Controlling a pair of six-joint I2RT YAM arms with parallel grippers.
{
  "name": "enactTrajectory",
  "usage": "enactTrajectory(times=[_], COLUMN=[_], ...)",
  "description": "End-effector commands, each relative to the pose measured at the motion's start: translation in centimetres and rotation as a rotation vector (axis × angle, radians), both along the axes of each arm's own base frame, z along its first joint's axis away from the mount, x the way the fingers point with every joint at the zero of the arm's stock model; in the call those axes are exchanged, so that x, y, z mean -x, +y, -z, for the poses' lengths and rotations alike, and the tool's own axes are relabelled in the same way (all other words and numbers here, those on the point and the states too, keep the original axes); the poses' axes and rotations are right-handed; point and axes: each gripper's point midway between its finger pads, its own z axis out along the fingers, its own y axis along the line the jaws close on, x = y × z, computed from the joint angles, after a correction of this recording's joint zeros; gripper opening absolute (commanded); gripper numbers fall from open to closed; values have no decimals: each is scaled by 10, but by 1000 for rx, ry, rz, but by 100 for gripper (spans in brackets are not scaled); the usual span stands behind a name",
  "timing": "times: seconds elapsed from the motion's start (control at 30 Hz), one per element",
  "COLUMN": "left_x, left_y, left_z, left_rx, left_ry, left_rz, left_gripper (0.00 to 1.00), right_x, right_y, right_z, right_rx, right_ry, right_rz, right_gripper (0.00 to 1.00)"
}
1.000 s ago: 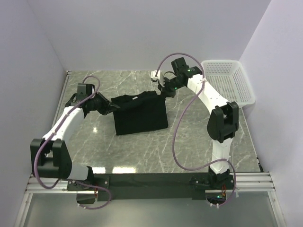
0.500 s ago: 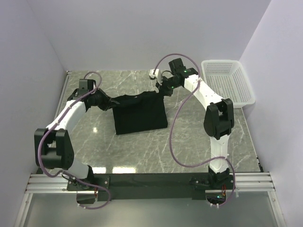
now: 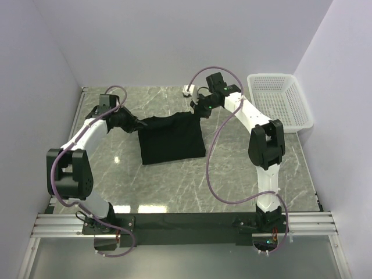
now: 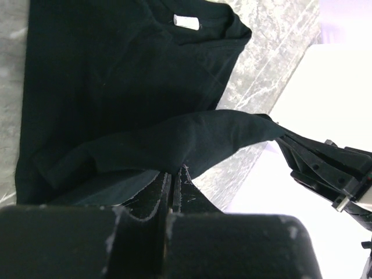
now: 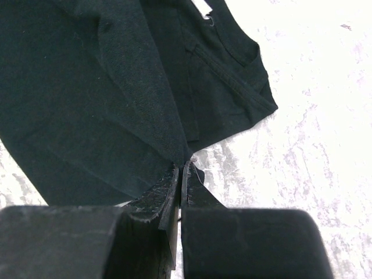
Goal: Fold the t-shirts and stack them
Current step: Fold the tshirt
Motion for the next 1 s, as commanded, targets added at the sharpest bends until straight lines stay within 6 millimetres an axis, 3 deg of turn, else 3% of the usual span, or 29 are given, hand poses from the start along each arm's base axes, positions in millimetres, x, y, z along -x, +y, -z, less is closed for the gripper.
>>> enactTrajectory(times=[0.0,0.17,0.2,0.23,0.27,0.37,0.43,0.47,0.53,0.57,0.6,0.63,0.67,0.7,0.73,0.8,0.97], left_x=[-9,18,27,40,53,94,121,138,169,178,187,198,207,212,216,220,221], left_y=[-2,-7,-8,-10,-11,-14,-17,-19,-22,-22,-23,-23,-25,-26,-27,-28,-30], left_z=[-32,-46,-61,-58,-73,-84,-72,-80,-70,-64,-59,-42,-41,-35,-21,-16,-4], left_rx=[10,44,49,66,73,100,124,143,183,191,204,215,231,247,261,279,281], left_ry=[-123,-160,-201,-190,-225,-251,-202,-230,-194,-177,-159,-107,-123,-108,-92,-103,-85], left_rz=[32,63,70,85,94,120,129,142,153,151,145,141,150,144,144,150,173], left_gripper=[1,1,1,1,1,1,1,1,1,1,1,1,1,1,1,1,1], right_x=[1,26,39,46,53,86,114,126,155,168,182,193,201,213,218,226,230], right_y=[1,-5,-7,-9,-11,-20,-28,-30,-34,-37,-41,-41,-41,-45,-45,-47,-49], right_z=[-38,-55,-62,-66,-67,-75,-77,-86,-71,-76,-58,-53,-54,-37,-32,-21,-15], right_rx=[-51,-72,-80,-85,-82,-87,-94,-102,-84,-84,-69,-57,-58,-39,-32,-29,-23], right_ry=[-87,-113,-116,-120,-124,-128,-114,-139,-93,-109,-70,-67,-84,-51,-50,-40,-23], right_rz=[-18,-54,-73,-84,-101,-146,-174,-192,-236,-244,-250,-266,-271,-273,-274,-260,-243], right_gripper=[0,0,0,0,0,0,0,0,0,0,0,0,0,0,0,0,0])
